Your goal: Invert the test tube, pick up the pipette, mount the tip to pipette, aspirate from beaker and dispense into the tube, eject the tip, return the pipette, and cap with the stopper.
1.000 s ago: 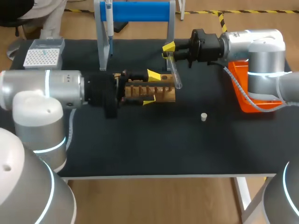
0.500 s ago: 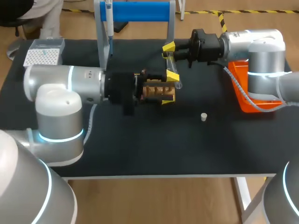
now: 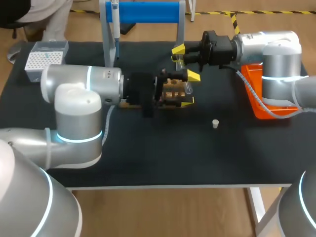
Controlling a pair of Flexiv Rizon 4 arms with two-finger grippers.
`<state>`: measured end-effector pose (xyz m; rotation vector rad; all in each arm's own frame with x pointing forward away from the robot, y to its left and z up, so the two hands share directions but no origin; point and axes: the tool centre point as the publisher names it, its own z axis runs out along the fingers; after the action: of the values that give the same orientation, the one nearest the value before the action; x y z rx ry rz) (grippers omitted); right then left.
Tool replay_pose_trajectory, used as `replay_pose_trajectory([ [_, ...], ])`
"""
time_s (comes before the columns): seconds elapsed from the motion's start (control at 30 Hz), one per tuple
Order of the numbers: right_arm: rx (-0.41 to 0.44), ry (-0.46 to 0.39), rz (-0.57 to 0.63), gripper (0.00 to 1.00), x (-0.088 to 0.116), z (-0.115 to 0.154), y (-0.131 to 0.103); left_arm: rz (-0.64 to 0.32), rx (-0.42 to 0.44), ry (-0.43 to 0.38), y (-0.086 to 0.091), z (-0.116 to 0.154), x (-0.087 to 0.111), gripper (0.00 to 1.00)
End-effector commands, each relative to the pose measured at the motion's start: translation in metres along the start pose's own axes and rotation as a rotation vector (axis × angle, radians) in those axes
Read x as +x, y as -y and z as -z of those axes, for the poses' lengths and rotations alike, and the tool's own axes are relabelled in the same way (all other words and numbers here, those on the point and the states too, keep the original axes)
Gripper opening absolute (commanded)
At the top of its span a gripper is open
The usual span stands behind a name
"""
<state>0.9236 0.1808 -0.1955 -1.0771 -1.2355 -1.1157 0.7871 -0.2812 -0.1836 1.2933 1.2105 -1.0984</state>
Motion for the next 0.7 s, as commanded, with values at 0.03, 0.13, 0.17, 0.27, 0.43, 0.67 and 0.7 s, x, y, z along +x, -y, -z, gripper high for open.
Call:
replay_pose_trajectory([
  [0.03, 0.002, 0.003, 0.0, 0.0, 0.001, 0.0, 0.0, 0.005, -0.005, 0.003, -0.01, -0.006, 0.002, 1.0],
  [0.13, 0.002, 0.003, 0.0, 0.0, 0.001, 0.0, 0.0, 0.008, -0.01, 0.004, -0.013, -0.006, 0.002, 1.0],
  [0.17, 0.002, 0.003, 0.0, 0.0, 0.001, 0.0, 0.0, 0.01, -0.012, 0.004, -0.015, -0.006, 0.002, 1.0],
  [0.27, 0.002, 0.003, 0.0, 0.0, 0.001, 0.0, 0.0, 0.022, -0.022, -0.001, -0.018, -0.007, 0.003, 1.0],
  [0.43, 0.002, 0.003, 0.0, 0.0, 0.001, 0.0, 0.0, 0.03, -0.031, -0.009, -0.022, -0.008, 0.006, 1.0],
  [0.67, 0.002, 0.003, 0.0, 0.0, 0.001, 0.0, 0.0, 0.046, -0.047, -0.01, -0.025, -0.005, 0.009, 1.0],
  [0.7, 0.002, 0.003, 0.0, 0.0, 0.001, 0.0, 0.0, 0.05, -0.05, -0.009, -0.026, -0.005, 0.009, 1.0],
])
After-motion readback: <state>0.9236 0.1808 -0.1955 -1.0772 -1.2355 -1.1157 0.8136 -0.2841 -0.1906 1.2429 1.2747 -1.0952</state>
